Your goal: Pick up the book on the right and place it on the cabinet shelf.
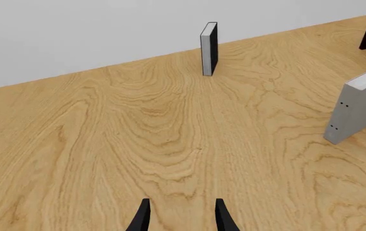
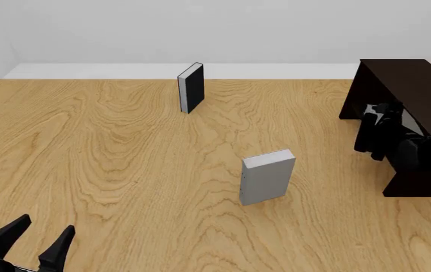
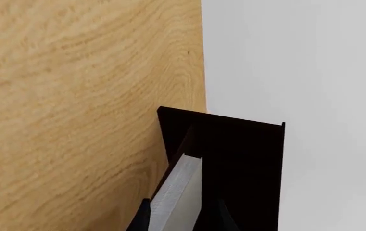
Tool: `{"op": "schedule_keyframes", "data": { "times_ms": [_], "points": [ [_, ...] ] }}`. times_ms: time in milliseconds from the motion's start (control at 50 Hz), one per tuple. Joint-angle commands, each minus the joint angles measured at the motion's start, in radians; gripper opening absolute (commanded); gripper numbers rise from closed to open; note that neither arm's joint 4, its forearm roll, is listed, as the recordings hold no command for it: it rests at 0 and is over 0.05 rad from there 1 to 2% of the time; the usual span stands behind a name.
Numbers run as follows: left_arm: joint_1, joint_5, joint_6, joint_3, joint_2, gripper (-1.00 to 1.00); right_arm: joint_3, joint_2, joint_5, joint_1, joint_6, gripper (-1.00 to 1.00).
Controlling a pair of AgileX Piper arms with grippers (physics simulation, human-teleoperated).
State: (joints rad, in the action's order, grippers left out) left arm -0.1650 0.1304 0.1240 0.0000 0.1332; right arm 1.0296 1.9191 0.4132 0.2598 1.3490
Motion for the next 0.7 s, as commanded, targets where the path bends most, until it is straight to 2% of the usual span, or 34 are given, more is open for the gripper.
{"op": "schedule_keyframes", "data": {
  "times_ms": [20, 160, 700],
  "points": [
    [-0.006, 0.022, 0.0, 0.0, -0.03, 1.0, -0.022, 0.035, -0.028, 0.13, -0.01, 1.0],
    [-0.007, 0.021, 0.001, 0.0, -0.03, 1.0, -0.005, 0.017, -0.037, 0.083, -0.023, 1.0],
    [-0.008, 0.027, 0.0, 0.0, -0.036, 1.0, 0.036, -0.011, -0.072, 0.021, -0.019, 1.0]
  ]
}}
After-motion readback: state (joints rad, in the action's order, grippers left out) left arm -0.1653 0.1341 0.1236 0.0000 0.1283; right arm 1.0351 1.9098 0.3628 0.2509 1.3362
